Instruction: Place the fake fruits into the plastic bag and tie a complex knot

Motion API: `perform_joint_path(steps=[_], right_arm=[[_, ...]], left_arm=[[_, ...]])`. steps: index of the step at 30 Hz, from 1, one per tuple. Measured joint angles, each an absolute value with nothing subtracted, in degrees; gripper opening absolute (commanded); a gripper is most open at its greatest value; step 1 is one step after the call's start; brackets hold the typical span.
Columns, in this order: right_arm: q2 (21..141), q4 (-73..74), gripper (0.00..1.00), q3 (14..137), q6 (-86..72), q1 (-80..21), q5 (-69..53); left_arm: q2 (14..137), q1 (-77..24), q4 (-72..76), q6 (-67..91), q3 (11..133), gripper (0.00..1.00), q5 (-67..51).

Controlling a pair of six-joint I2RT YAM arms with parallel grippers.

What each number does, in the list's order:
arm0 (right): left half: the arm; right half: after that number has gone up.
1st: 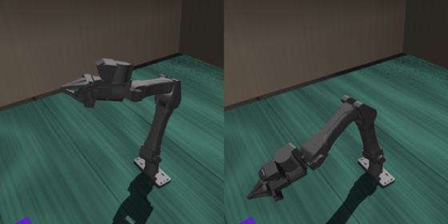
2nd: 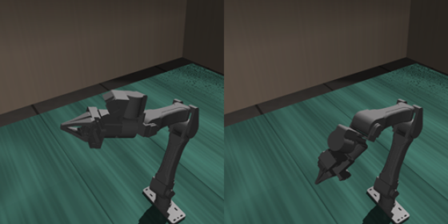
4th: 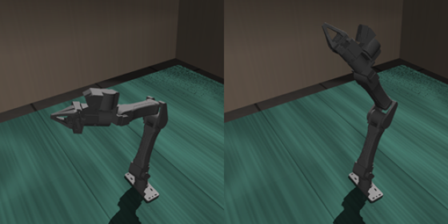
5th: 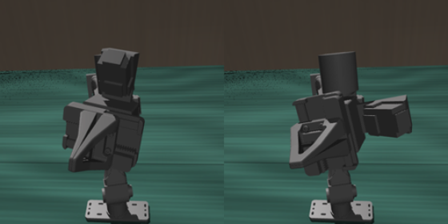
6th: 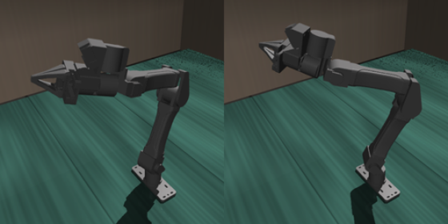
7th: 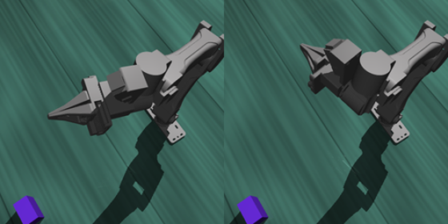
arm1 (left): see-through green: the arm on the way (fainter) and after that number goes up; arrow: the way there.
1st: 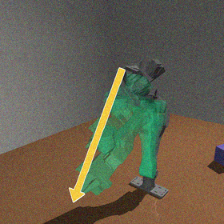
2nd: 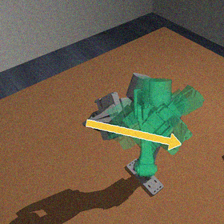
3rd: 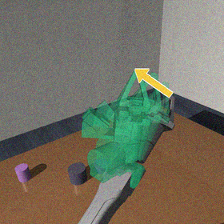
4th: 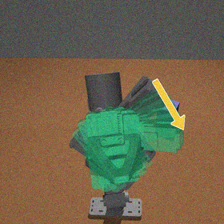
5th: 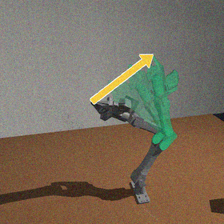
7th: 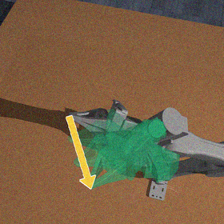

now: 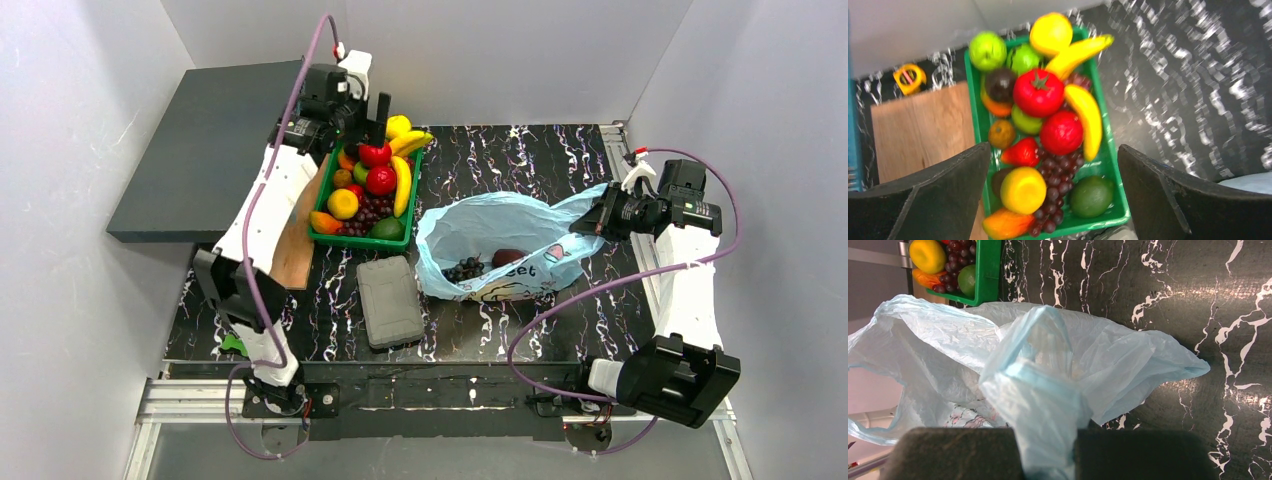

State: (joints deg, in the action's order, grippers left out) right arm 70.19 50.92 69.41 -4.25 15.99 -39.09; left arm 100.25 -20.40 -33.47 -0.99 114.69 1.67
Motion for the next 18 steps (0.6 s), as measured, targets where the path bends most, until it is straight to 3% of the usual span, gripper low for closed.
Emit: perform_joint_path(steps=[7,18], right_arm=[[70.83,50.81,0.01,69.41,-4.27,15.99,-38.98],[71.2,50.81,0.01,69.41,-4.25,15.99,-38.94]], left_arm=[[106.54,-19.4,-33.43,-1.56,105.82,0.98,0.67],[115.85,-19.4,-30.68,0.71,105.47,0.98,-3.79]])
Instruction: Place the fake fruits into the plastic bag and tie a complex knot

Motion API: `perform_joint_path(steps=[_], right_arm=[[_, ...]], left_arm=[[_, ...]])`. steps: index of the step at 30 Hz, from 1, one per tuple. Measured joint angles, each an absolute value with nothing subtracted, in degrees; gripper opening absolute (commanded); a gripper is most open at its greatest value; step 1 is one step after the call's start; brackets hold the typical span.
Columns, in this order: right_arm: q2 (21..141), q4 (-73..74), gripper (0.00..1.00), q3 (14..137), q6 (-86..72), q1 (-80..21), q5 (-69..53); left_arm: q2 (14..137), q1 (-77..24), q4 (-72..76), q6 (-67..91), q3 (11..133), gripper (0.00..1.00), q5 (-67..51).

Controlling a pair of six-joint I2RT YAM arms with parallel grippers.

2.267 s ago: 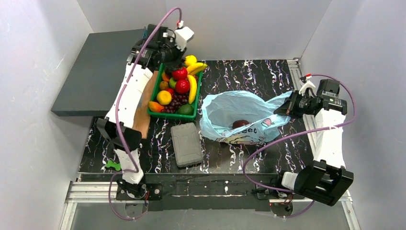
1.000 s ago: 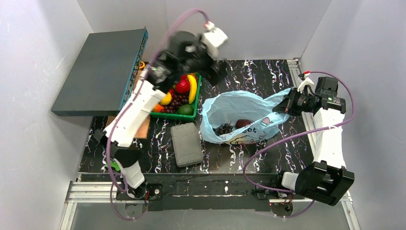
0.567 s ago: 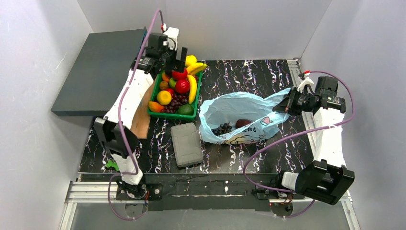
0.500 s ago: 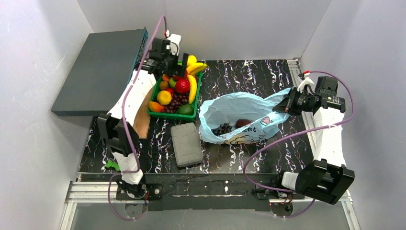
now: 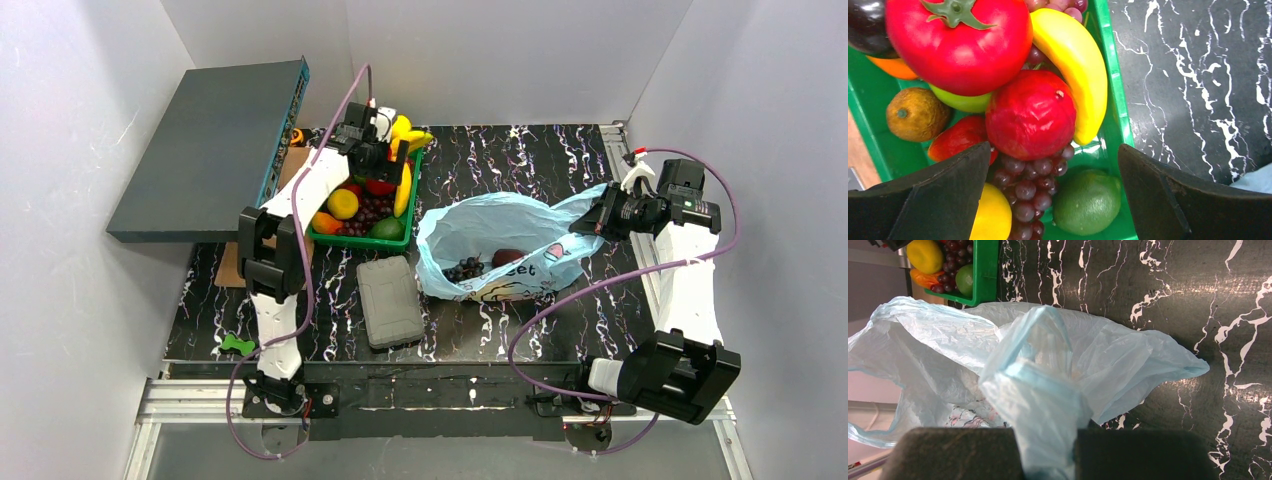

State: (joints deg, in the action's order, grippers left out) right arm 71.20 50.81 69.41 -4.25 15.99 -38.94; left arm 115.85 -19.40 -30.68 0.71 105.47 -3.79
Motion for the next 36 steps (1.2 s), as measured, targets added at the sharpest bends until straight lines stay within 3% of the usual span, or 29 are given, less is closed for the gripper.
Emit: perform_joint_path(steps=[10,14,18,26,36], right_arm=[[71.26,50.83,0.01,69.41,-4.23,15.99,-38.94],[71.26,50.87,0.01,69.41,-4.03,15.99,-38.94],[71.24,50.94,0.01,69.41,-3.57,15.99,-38.94],[71.2,50.92,0.01,69.1,-3.14,15.99,-39.18],[70.91,51.0,0.01,68.84,-2.92,15.94,-39.81]], left_arm=[[120.6,-19.4,-26.83,1.08,105.47,0.97,-2.04],[121.54,-19.18,-25.82,1.13,105.47,0.82,-1.32],[121.25,-19.07,-25.71,1.1,105.16,0.72,-1.13],[113.25,-19.05,-27.64,-0.45,98.65,0.44,-3.81],[98.24,-22.24,-34.63,-4.4,102.72,0.43,-16.27]])
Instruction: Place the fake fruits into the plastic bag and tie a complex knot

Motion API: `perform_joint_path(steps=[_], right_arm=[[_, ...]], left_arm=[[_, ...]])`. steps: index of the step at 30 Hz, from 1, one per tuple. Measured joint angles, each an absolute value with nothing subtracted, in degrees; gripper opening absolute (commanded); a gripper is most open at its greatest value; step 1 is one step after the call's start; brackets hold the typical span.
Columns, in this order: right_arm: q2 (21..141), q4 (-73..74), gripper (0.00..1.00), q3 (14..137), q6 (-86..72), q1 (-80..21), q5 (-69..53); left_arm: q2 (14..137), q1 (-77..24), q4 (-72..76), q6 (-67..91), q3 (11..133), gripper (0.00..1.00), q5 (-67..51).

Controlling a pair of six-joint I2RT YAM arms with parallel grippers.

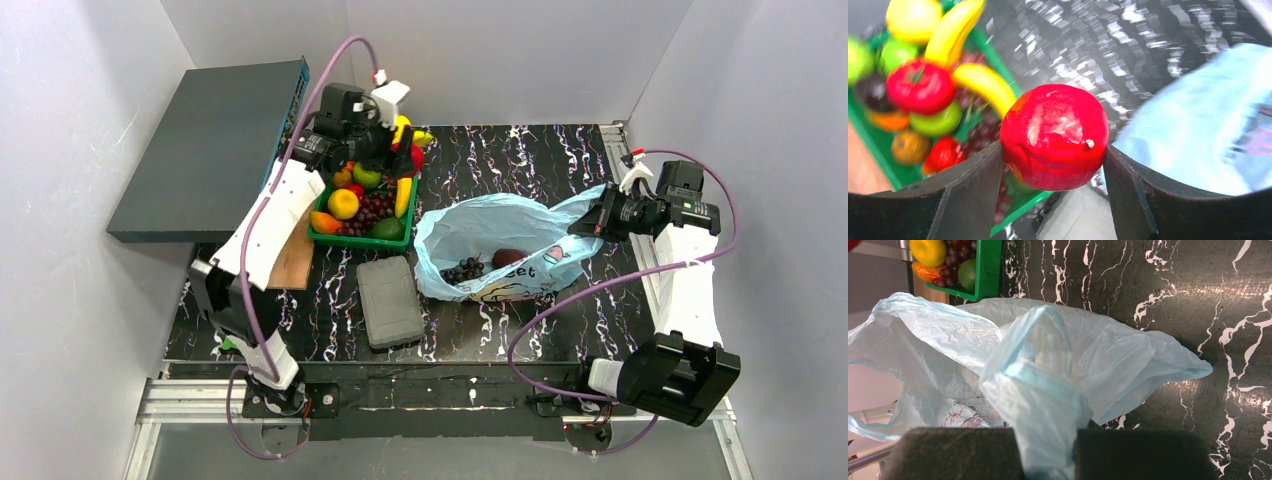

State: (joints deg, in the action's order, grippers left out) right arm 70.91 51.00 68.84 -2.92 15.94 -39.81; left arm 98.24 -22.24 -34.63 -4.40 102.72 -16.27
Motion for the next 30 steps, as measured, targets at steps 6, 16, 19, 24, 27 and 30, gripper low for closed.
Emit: perform_joint_path(steps=[6,16,19,24,27,30], right_arm=[[70.15,51.03,0.01,68.84,-2.81,15.25,-40.53],[70.46,51.79,0.01,71.18,-2.72,14.98,-41.06],[70.98,52.05,0.01,72.23,-2.61,14.98,-41.5],[71.64,52.29,0.01,72.97,-2.2,14.98,-41.91],[71.68,52.49,0.01,72.99,-1.61,14.98,-42.15],[71.75,52.64,0.02,73.21,-1.23,14.98,-42.15]], left_arm=[[94.39,-38.33,-36.62,-12.14,111.68,0.42,-23.99],[98.08,-51.62,-43.35,-24.12,111.72,0.44,-25.8],[101.41,-51.88,-43.66,-25.3,109.27,0.45,-23.22],[107.33,-51.88,-43.94,-26.0,105.56,0.8,-17.43],[108.86,-51.81,-44.45,-25.69,106.0,0.97,-15.09],[108.75,-51.64,-45.8,-24.1,109.34,0.98,-14.92]])
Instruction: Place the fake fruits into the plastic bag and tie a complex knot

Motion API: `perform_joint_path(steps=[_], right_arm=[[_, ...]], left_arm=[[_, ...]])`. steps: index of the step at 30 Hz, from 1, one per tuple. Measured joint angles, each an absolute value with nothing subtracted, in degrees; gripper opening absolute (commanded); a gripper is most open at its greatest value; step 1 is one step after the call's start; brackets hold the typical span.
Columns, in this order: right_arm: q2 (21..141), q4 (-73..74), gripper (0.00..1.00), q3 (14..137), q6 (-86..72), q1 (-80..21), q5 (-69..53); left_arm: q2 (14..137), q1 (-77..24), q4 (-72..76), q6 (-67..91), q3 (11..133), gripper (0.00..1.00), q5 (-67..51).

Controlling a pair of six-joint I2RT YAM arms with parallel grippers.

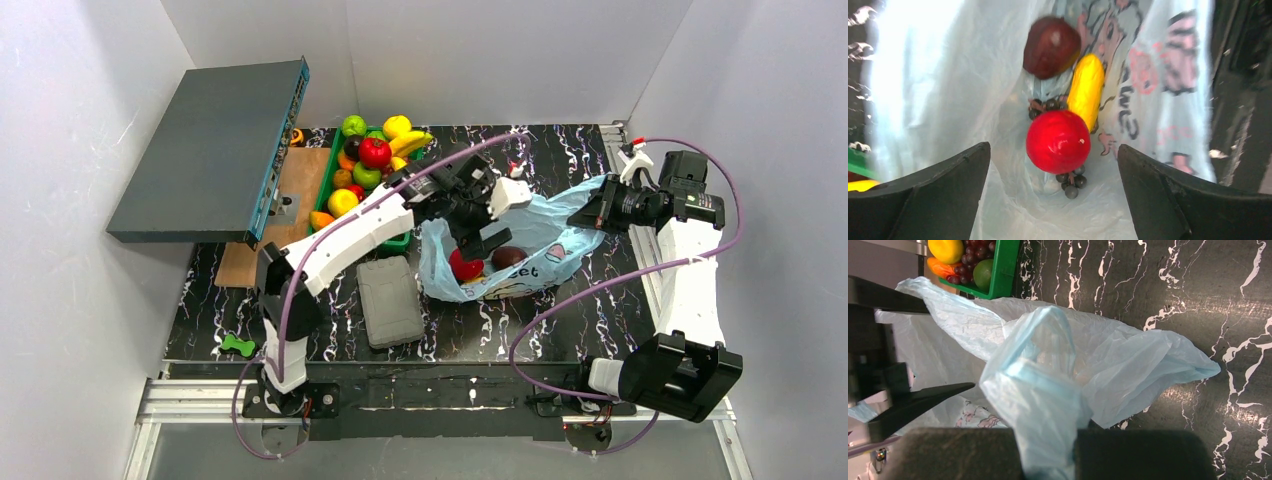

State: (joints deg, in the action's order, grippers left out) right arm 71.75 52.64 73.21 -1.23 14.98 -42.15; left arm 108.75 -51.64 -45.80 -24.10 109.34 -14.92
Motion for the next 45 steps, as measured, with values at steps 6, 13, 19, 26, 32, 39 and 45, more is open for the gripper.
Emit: perform_joint_path(steps=[6,13,19,26,32,39,45], right_arm=[[71.77,52.75,0.03,73.6,-1.1,14.98,-41.71],[71.75,52.31,0.01,73.36,-1.72,14.98,-40.21],[71.83,52.1,0.01,73.21,-2.76,14.98,-39.31],[72.34,52.05,0.02,73.21,-3.07,14.98,-38.85],[72.42,52.05,0.02,73.21,-3.36,14.98,-38.7],[72.42,51.72,0.02,72.86,-3.81,14.98,-38.46],[72.42,52.31,0.07,73.21,-3.49,14.98,-38.39]], left_arm=[[101.73,-45.69,-44.97,-13.82,112.9,0.98,-26.2],[75.79,-24.99,-33.01,2.63,93.32,0.98,-39.92],[51.4,-26.2,-30.17,3.84,70.57,0.98,-46.65],[52.93,-32.1,-27.09,3.95,61.01,0.98,-49.1],[57.34,-41.25,-20.12,7.31,57.69,0.98,-47.24],[64.25,-45.21,-5.85,13.65,57.93,0.39,-40.91],[68.99,-46.96,-6.52,16.23,65.93,0.0,-41.36]])
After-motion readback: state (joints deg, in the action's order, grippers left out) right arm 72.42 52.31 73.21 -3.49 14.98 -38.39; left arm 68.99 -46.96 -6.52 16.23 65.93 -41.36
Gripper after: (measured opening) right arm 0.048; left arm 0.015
